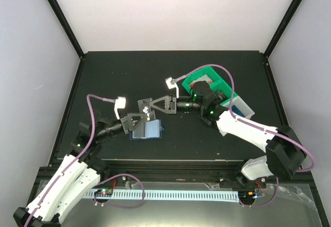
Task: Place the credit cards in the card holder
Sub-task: Pick up the credit card from the storage box.
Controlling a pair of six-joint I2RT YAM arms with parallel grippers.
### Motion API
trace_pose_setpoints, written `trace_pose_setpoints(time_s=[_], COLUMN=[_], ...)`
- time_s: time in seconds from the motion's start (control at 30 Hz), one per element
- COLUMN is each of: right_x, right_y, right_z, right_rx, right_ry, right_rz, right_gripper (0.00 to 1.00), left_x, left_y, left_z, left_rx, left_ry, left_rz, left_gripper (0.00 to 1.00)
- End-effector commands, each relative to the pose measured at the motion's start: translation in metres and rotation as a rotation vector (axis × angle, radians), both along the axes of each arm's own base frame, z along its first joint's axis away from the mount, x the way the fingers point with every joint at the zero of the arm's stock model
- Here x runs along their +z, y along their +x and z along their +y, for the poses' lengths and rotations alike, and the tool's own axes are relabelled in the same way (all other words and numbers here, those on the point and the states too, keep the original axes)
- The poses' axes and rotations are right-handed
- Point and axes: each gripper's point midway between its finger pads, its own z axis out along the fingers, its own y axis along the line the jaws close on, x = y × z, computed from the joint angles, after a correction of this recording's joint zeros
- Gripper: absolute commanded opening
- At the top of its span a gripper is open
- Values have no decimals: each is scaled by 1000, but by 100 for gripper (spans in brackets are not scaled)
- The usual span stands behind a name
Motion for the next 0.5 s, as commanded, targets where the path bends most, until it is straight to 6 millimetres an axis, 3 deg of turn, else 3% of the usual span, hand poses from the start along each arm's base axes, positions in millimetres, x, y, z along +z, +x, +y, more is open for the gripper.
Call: trace_pose_setpoints(time_s=[0.0,0.07,0.2,0.47], right_x=[12,8,4,0], right_y=[-7,-7,-22,-48], right_z=[-7,-9,-10,-6], right_rx=[-8,-18,13,20], right_ry=[23,5,20,34], right_rz=[-50,-49,-48,-24], right_gripper=[18,24,24,2], left_x=[3,5,13,28], left_y=[1,0,-5,-20], left_z=[-1,-2,-4,-7], left_rx=[-5,-14,-38,-109], left_ry=[-6,-10,-38,-104], left_rz=[-10,-7,30,99], left_gripper=[2,2,2,1])
